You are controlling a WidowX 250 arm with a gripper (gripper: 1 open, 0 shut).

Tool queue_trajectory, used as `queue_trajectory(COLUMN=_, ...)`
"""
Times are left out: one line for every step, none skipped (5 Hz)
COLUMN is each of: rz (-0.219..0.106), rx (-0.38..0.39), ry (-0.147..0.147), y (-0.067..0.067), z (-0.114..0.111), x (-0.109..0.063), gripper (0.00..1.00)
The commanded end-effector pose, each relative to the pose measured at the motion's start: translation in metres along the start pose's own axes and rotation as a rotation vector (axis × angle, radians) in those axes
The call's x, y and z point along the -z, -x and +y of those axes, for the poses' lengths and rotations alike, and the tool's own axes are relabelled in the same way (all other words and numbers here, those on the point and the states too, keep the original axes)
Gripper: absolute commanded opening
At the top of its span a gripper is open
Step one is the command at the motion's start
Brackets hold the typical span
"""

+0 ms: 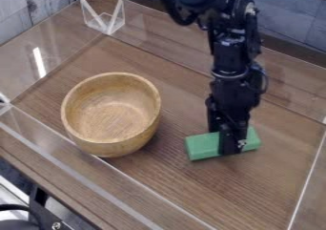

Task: Put green stick into wooden bowl

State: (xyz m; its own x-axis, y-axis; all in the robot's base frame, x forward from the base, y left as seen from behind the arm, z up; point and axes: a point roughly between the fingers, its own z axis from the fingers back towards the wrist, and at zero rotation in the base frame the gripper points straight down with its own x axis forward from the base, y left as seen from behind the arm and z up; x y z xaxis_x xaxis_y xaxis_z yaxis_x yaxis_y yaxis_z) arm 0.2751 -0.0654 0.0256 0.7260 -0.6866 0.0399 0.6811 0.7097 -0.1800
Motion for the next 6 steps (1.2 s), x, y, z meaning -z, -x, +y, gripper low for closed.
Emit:
queue_trajectory(rz=-0.073, rx=-0.053, ry=-0.061, y=-0.005, z=0.004, x=-0.033, gripper=0.00)
queue_trajectory(rz=-0.095, rx=-0.140, ry=-0.088, y=0.001, z=0.007, x=-0.054, gripper=0.00)
queue_trajectory(rz=-0.104, rx=-0.223, ry=-0.117, y=0.020, z=0.020, x=-0.070, gripper=0.00)
queue_trajectory(rz=-0.099, rx=-0.274, ry=-0.133, y=0.047, z=0.039, x=-0.079, gripper=0.00)
queue_trajectory(rz=-0.108, rx=-0.358, ry=-0.147, y=0.052, z=0.046, x=-0.077, gripper=0.00)
queue_trajectory(rz=-0.120, rx=-0.435, ry=-0.156, y=0.036, z=0.049, x=-0.086, gripper=0.00)
